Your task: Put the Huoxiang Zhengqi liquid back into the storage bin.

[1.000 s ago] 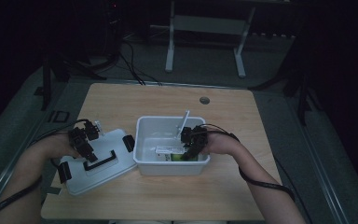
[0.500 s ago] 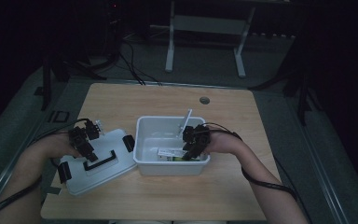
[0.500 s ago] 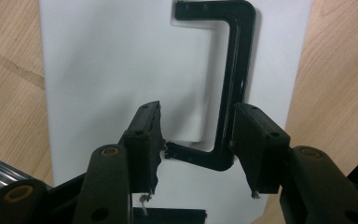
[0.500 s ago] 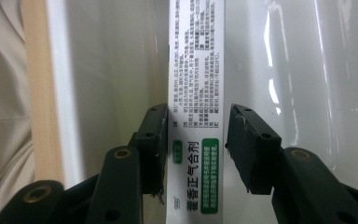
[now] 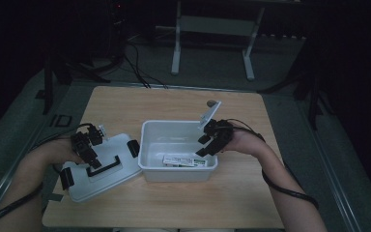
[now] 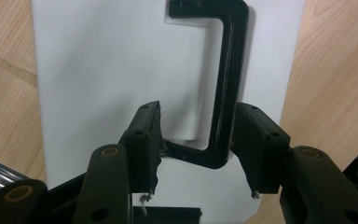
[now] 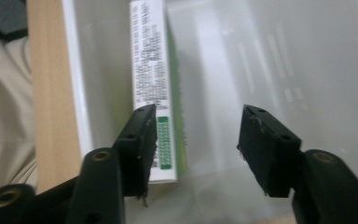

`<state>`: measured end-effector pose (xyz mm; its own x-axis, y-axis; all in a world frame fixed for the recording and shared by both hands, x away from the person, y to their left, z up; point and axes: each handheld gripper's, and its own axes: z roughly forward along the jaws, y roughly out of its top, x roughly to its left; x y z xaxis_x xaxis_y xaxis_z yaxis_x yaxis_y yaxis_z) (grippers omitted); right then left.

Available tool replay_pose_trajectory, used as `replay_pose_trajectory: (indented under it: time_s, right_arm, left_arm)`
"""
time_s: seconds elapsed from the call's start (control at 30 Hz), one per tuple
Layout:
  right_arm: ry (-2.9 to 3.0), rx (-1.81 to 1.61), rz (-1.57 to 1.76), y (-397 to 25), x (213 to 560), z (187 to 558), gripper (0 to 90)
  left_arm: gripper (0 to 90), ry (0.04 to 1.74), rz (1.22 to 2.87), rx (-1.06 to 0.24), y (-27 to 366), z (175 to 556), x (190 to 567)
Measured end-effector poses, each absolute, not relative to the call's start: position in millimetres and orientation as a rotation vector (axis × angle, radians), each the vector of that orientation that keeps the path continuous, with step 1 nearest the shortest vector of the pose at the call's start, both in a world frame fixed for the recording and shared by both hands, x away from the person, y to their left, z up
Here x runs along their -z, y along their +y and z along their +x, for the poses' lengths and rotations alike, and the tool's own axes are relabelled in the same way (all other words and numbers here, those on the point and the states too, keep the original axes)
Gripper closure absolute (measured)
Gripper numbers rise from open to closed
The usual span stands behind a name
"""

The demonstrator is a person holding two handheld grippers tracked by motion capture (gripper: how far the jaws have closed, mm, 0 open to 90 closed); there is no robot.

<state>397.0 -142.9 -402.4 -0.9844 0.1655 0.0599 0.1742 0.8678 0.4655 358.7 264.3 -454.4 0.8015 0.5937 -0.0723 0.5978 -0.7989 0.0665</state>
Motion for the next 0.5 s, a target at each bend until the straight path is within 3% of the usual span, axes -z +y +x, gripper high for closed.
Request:
replay_pose_trajectory:
  time_s: [0.43, 0.5]
  right_arm:
    - [-2.995, 0.895, -0.445, -182.9, 398.4, 402.9, 22.5]
    - [-2.993, 0.904, -0.465, -186.0, 398.6, 403.5, 22.5]
  left_arm:
    - [49.7, 0.95, 2.904, 0.072, 260.5, 358.6, 449.3]
    - [49.8, 0.95, 2.904, 0.072, 260.5, 358.6, 449.3]
